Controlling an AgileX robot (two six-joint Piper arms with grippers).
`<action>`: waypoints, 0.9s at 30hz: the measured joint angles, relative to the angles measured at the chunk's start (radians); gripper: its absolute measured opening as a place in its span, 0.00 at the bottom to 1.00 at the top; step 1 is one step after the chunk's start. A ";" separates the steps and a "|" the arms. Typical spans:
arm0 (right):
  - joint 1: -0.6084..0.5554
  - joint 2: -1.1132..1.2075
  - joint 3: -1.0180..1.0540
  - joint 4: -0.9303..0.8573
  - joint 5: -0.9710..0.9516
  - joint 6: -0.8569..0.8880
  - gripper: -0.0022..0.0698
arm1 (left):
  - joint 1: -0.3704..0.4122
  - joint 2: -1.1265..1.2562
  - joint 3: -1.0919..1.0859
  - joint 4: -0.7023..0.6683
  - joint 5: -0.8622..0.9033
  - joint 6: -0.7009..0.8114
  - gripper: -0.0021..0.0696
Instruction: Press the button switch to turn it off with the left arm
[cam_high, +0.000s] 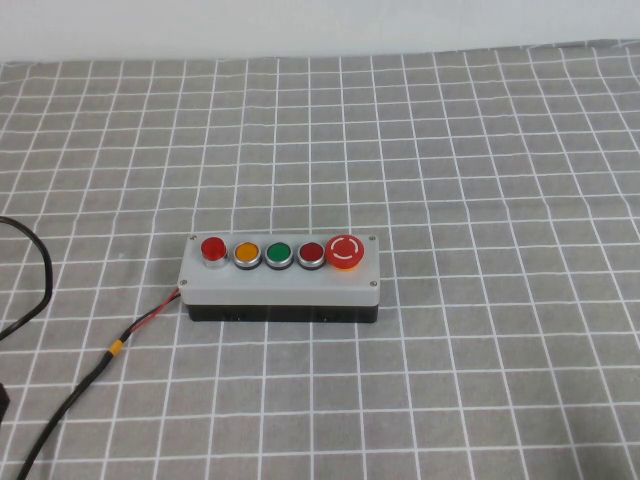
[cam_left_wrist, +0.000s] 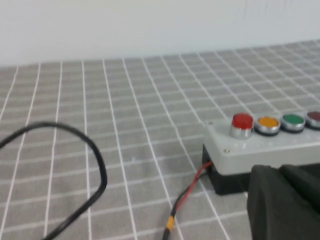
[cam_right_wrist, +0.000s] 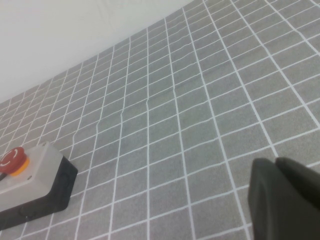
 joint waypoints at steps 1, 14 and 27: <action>0.000 0.000 0.000 0.000 0.000 0.000 0.01 | 0.005 -0.006 0.016 -0.010 -0.026 0.014 0.02; 0.000 0.000 0.000 0.000 0.000 0.000 0.01 | 0.040 -0.099 0.194 -0.071 -0.151 0.042 0.02; 0.000 0.000 0.000 0.000 0.000 0.000 0.01 | 0.095 -0.101 0.194 -0.104 0.057 0.021 0.02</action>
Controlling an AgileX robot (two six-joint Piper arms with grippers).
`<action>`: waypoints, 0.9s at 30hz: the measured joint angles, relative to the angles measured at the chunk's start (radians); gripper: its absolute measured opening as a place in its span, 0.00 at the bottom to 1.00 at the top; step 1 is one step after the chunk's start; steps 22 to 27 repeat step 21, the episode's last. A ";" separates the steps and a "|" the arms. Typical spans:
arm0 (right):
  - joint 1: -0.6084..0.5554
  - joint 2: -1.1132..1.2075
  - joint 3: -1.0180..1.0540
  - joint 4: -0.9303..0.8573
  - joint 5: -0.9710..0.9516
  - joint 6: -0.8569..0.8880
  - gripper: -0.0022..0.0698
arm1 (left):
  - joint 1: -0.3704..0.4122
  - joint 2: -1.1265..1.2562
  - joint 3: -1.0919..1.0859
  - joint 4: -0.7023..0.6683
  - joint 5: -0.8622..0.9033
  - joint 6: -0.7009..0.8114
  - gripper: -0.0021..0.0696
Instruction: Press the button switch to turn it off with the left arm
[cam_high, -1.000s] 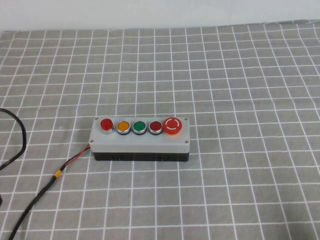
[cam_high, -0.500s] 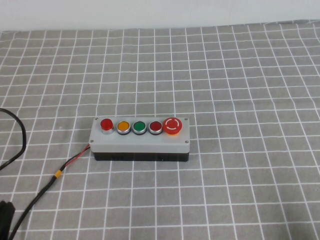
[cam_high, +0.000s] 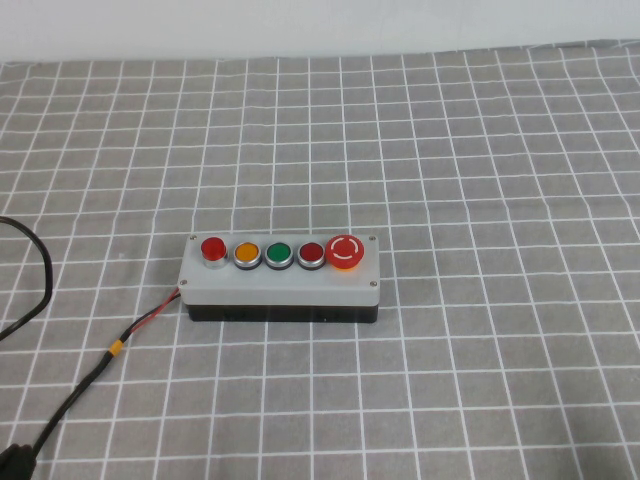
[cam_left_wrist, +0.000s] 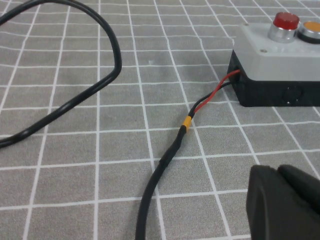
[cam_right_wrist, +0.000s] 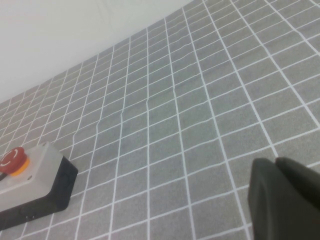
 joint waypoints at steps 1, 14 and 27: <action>0.000 0.000 0.000 0.000 0.000 0.000 0.01 | 0.000 0.000 0.000 0.000 0.000 -0.002 0.02; 0.000 0.000 0.000 0.000 0.000 0.000 0.01 | 0.000 0.000 0.000 0.000 -0.002 -0.031 0.02; 0.000 0.000 0.000 0.000 0.000 0.000 0.01 | 0.000 0.000 0.000 0.011 0.000 -0.031 0.02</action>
